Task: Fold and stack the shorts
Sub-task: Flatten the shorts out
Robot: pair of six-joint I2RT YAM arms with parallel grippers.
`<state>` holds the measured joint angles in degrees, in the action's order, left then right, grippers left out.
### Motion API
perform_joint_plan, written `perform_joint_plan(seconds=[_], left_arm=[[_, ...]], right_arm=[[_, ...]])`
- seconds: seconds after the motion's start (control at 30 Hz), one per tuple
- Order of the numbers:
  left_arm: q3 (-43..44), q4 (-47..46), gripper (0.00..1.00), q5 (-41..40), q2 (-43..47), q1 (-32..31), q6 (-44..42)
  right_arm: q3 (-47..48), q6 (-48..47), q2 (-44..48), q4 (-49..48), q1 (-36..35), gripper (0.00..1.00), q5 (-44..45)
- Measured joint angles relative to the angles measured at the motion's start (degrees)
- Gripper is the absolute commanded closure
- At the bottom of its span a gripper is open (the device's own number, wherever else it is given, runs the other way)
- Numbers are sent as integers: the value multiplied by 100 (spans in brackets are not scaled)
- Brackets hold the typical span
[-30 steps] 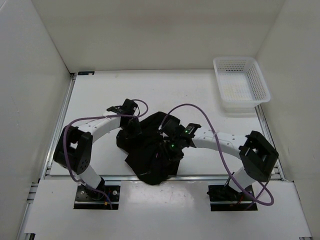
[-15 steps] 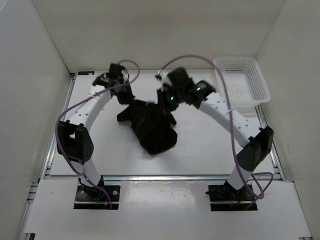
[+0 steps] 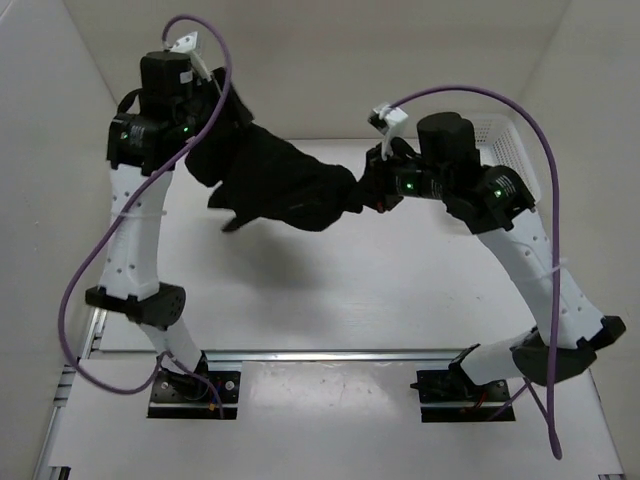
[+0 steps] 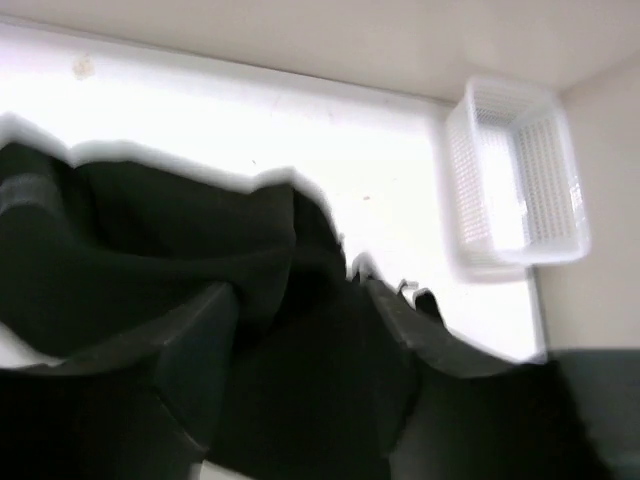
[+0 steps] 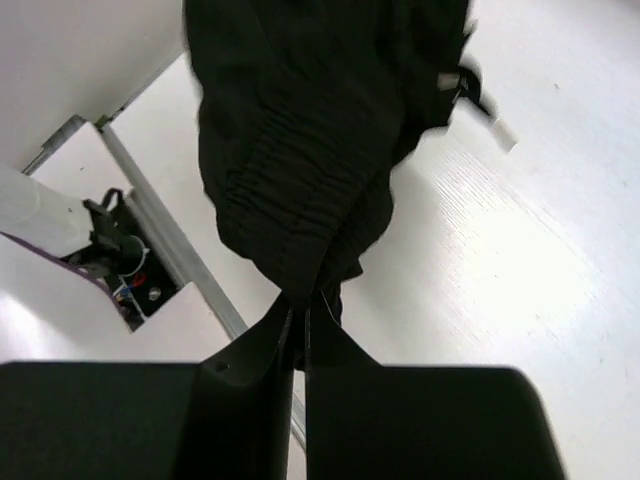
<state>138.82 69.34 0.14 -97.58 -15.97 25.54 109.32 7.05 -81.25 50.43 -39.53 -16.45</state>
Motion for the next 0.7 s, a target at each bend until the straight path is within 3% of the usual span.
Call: perform_joint_plan(seconds=[0.03, 0.13, 0.27, 0.37, 0.5, 0.57, 0.7], left_arm=[[234, -9, 10, 120, -240, 0, -9], [575, -98, 3, 426, -1180, 13, -26], [22, 17, 2, 522, -2046, 39, -50], [-898, 267, 10, 479, -1987, 48, -46], [-3126, -90, 12, 505, -612, -11, 81], [-4433, -221, 7, 599, 472, -179, 304], [-6706, -654, 6, 863, 2341, -811, 1213]], right_arm=[[-293, 15, 142, -55, 125, 100, 17], [-1169, 111, 236, -271, 538, 100, 138], [-2264, 354, -612, -564, 1316, 100, 310], [-2957, 546, -1611, -713, 1910, 100, 479], [-3532, 750, -1884, -584, 2277, 100, 758], [-3591, 811, -1722, -562, 2253, 100, 837], [-3803, 1010, -1019, -686, 2218, 95, 986]])
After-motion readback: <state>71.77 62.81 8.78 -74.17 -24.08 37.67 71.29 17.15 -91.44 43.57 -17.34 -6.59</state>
